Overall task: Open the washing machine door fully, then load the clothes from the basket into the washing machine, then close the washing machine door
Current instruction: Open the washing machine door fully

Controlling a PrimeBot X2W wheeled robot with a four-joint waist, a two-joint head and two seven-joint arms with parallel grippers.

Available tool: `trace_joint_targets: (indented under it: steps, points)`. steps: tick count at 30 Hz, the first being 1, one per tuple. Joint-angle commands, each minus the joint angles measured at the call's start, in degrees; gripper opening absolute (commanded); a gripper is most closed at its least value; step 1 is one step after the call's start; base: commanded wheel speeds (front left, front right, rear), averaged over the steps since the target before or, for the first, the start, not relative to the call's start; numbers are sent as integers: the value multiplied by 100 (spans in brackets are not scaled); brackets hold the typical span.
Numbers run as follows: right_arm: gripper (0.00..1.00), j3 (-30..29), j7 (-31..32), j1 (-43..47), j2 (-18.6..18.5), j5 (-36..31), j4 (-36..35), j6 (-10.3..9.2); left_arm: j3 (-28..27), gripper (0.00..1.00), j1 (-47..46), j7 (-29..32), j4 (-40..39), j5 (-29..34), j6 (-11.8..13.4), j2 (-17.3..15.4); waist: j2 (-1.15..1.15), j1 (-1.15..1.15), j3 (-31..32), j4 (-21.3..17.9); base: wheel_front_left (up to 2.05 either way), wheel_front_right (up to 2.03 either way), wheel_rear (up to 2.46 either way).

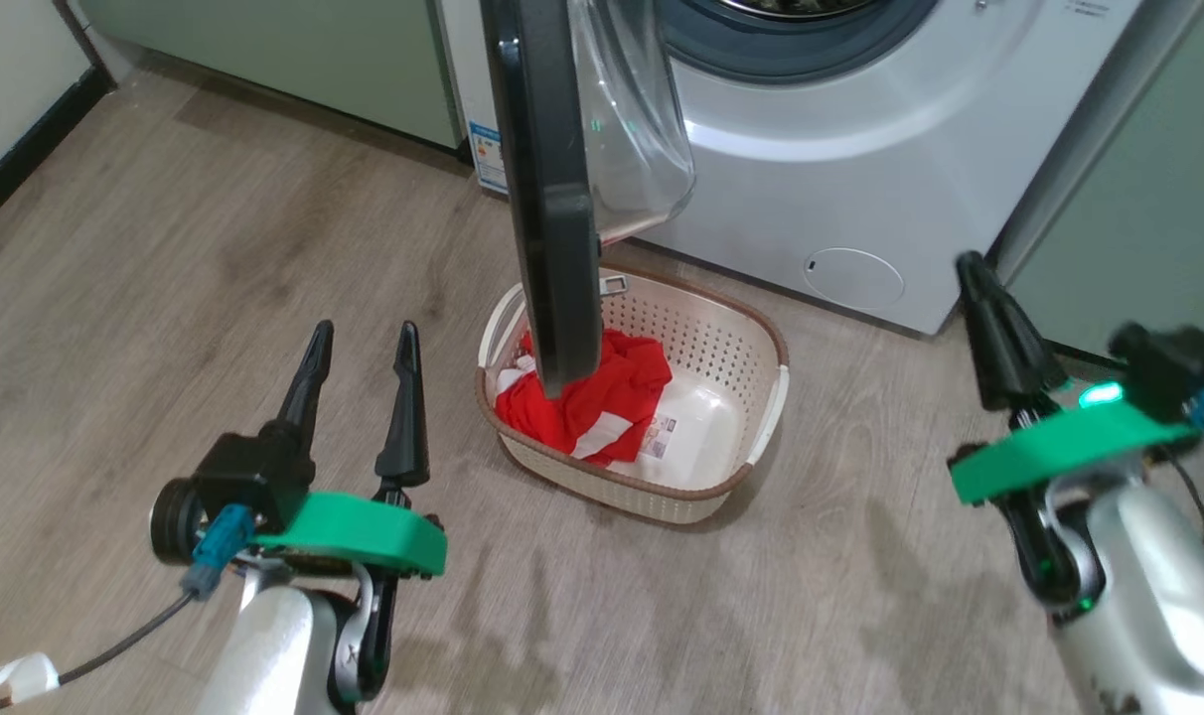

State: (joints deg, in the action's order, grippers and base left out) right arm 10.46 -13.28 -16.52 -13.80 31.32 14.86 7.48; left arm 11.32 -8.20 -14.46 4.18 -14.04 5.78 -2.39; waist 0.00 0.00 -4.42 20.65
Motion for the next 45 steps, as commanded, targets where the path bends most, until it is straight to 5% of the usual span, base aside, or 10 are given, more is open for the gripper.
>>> trace_joint_targets:
  steps: [1,6,12,13,14,15,45]
  points:
    - [0,-76,-73,71,102,-243,-330,1,-193,100,-279,-54,-165,60,-17,-49,0,0,1,-24,0,0,0]
    - [0,-672,-120,729,721,-946,-1088,1,-199,100,-297,-54,-141,176,-76,-49,0,0,-60,-125,0,0,0]
    - [0,-776,-79,1095,967,-1664,-1368,1,-151,100,-368,-54,-97,148,-69,-49,0,0,-159,-193,0,0,0]
    - [33,-823,-83,1115,995,-1750,-1393,1,-136,100,-369,-54,-71,126,-74,-49,0,0,-168,-197,0,0,0]
    - [85,-845,-95,1123,1011,-1912,-1441,1,-126,100,-370,-54,-48,96,-79,-49,0,0,-180,-199,0,0,0]
    - [100,-842,-103,1138,1025,-2022,-1471,1,-118,100,-367,-54,-20,58,-84,-49,0,0,-190,-197,0,0,0]
    - [100,-895,34,1119,1092,-1909,-1461,1,67,100,-325,-54,251,-78,-70,-49,0,0,-197,-199,0,0,0]
